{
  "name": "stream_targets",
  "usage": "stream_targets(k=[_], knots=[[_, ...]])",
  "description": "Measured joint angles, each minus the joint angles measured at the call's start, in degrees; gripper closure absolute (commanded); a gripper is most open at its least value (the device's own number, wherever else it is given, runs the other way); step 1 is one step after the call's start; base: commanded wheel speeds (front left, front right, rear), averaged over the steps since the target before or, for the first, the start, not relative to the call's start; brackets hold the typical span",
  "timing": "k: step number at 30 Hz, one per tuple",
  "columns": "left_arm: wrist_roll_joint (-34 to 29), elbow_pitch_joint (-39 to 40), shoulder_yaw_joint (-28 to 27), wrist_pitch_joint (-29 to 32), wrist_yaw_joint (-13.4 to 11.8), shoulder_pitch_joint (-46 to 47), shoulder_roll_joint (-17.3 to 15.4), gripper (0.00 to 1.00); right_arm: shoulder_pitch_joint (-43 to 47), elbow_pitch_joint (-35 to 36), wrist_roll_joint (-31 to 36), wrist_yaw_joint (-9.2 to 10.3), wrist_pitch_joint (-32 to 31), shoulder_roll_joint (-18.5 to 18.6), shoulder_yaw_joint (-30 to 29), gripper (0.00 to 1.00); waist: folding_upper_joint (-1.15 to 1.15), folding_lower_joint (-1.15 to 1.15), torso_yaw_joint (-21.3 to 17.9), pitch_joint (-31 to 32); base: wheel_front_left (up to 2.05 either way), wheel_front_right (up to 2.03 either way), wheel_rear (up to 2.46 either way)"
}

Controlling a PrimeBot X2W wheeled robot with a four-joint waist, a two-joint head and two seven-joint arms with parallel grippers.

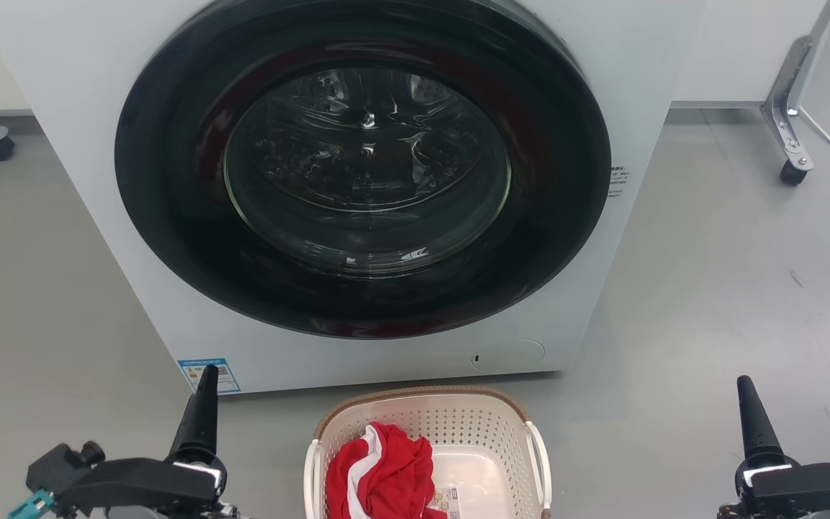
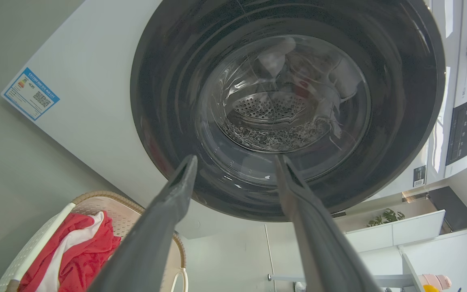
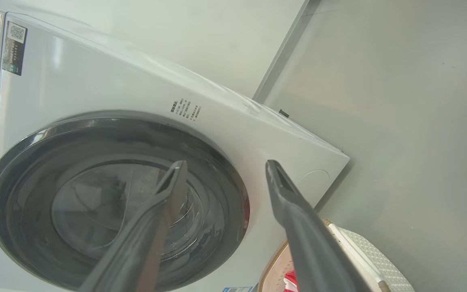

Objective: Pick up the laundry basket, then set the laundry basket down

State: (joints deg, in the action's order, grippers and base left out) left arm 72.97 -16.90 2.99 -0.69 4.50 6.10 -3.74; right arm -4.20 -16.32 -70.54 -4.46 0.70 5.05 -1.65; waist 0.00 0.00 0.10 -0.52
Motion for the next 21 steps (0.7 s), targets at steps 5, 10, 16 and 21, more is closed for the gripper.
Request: stream_targets(k=[5, 10, 16, 21], knots=[[-5.4, 0.7, 1.9, -1.0, -0.6, 0.8, -0.7, 0.00, 0.0, 0.9, 4.9, 1.01, 1.0, 0.9, 1.3, 0.00, 0.00, 0.00, 0.0, 0.0, 0.00, 0.00, 0.00], [-10.5, 1.3, 3.8, -2.0, -1.6, 1.1, -1.6, 0.00, -0.1, 1.6, 9.8, 1.97, 2.0, 1.6, 2.6, 0.00, 0.00, 0.00, 0.0, -0.1, 0.00, 0.00, 0.00], [-16.8, 2.3, 5.9, -3.1, -2.3, 1.8, -2.6, 0.00, -0.1, 2.9, 16.2, 2.96, 3.0, 2.8, 4.5, 0.00, 0.00, 0.00, 0.0, -0.1, 0.00, 0.00, 0.00], [-21.3, 2.7, 7.4, -4.1, -3.4, 1.8, -3.0, 0.00, -0.2, 3.6, 21.2, 3.54, 4.0, 3.7, 5.8, 0.00, 0.00, 0.00, 0.0, 0.0, 0.00, 0.00, 0.00]])
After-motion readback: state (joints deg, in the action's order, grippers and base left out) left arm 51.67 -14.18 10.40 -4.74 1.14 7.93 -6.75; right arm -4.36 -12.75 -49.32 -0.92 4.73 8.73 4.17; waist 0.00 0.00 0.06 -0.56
